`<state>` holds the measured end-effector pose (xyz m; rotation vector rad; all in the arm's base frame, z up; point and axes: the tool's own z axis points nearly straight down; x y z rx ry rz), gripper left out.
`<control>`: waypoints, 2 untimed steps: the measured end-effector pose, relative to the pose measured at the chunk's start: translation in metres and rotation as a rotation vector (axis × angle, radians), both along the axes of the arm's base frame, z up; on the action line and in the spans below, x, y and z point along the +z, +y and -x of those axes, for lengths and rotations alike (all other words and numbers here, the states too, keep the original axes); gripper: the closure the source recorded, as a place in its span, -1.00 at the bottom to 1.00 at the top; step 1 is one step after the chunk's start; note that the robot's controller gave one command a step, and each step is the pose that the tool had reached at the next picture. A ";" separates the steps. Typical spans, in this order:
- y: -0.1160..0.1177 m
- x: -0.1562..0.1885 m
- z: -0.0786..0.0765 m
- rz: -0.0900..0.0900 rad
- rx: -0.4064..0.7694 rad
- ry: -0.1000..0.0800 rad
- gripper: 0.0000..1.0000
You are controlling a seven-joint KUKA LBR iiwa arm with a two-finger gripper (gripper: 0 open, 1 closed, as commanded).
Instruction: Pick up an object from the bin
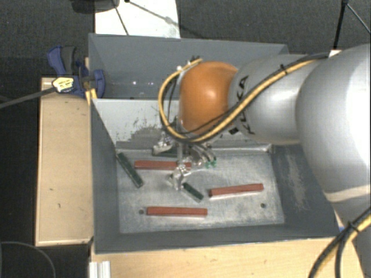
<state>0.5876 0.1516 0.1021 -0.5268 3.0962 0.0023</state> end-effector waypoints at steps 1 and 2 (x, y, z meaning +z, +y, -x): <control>0.055 -0.001 0.008 -0.003 0.075 -0.004 -1.00; 0.017 -0.026 0.006 -0.001 0.085 -0.004 -1.00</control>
Offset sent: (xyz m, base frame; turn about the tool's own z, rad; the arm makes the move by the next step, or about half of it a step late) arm -0.0072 0.0101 -0.0321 -0.0875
